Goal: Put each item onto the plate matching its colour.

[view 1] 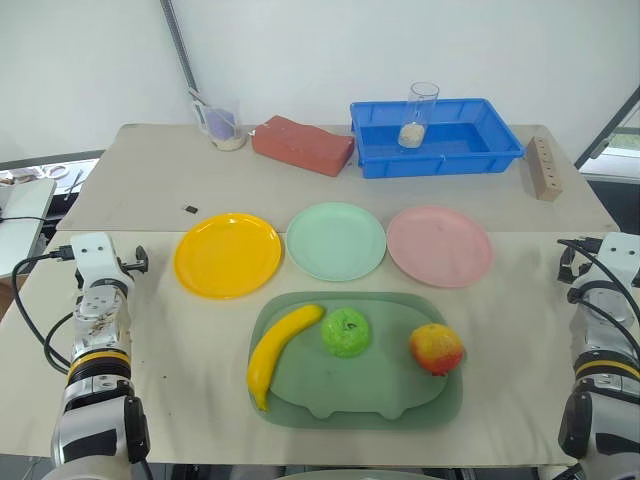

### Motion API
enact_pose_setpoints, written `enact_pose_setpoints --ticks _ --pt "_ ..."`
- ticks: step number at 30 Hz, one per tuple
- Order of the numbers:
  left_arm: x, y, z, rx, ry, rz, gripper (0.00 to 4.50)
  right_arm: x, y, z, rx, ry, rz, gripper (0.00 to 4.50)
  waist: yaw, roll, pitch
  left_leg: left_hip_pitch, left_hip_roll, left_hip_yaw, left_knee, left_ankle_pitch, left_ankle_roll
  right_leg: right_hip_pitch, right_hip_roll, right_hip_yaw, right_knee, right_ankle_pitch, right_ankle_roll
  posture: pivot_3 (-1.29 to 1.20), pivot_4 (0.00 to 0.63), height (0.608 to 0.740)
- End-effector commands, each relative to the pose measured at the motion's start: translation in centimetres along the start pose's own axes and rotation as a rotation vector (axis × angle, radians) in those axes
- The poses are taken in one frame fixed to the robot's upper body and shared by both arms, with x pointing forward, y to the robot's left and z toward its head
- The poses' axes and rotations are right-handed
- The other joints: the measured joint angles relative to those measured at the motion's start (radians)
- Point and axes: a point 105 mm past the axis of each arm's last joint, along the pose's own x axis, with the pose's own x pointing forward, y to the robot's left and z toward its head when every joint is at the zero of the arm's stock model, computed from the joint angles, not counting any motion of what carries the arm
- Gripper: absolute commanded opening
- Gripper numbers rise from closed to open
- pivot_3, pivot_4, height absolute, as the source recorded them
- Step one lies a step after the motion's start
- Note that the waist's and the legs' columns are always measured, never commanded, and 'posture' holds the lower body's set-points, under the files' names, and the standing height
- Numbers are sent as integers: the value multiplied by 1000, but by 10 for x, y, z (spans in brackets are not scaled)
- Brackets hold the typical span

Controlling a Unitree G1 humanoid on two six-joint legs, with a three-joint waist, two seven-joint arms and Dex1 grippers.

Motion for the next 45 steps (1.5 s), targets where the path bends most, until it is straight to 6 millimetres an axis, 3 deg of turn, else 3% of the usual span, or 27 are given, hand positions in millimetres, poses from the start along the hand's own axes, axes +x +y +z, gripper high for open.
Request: enact_pose_setpoints --ticks 1,5,8,12,15,20,27,31,34,41,44,45 --pt "0 8 23 9 -76 -3 4500 4 -6 22 -1 -75 -13 4471 0 0 0 0 0 0 0 0 0 0 0 0 0 0 0 0 150 740" --pt "-9 3 46 -24 -146 -135 4500 6 -5 30 -27 -91 18 4471 -2 0 0 0 0 0 0 0 0 0 0 0 0 0 0 0 150 740" --pt "-21 -13 67 19 -173 -300 4500 9 3 51 -43 -149 112 4471 -3 0 0 0 0 0 0 0 0 0 0 0 0 0 0 0 150 740" --pt "-53 -55 89 116 -180 -608 4500 5 34 89 -41 -257 374 4471 -4 1 0 0 0 0 0 0 0 0 0 0 0 0 0 0 150 740" --pt "-78 -83 98 167 -169 -778 4500 -12 66 114 -51 -342 617 4471 -2 2 0 0 0 0 0 0 0 0 0 0 0 0 0 0 150 740" --pt "-142 -137 96 233 -117 -1132 4500 -75 119 146 -59 -473 1051 4471 3 2 0 -2 0 -2 0 0 0 -1 0 -2 0 0 0 0 150 740" --pt "-214 -163 65 253 57 -1449 4500 -183 159 156 -98 -482 1576 4471 3 2 1 -3 1 -3 1 0 0 -1 0 -2 0 0 -1 0 150 740" --pt "-224 -170 49 312 120 -1507 4500 -243 166 145 -181 -432 1843 4471 13 -1 3 -1 1 -5 1 0 0 -3 0 -3 -2 -1 -3 0 150 740" --pt "-223 -176 35 370 137 -1511 4500 -264 168 144 -184 -416 1927 4471 14 -3 4 -2 1 -7 1 -1 1 -3 0 -4 -7 -2 -4 0 150 740" --pt "-219 -188 17 487 127 -1494 4500 -268 170 147 -223 -464 1905 4471 25 -3 4 -7 1 -7 1 -1 1 -5 0 -5 -12 -1 -8 0 150 740" --pt "-210 -188 16 515 117 -1443 3701 -266 172 150 -216 -477 1896 4500 26 -4 4 -8 1 -8 1 -1 1 -6 0 -5 -11 1 -7 0 150 740" --pt "-208 -188 16 520 113 -1435 3218 -266 172 150 -215 -479 1896 4500 26 -4 4 -8 1 -8 1 -1 1 -6 0 -5 -11 1 -7 0 150 740"
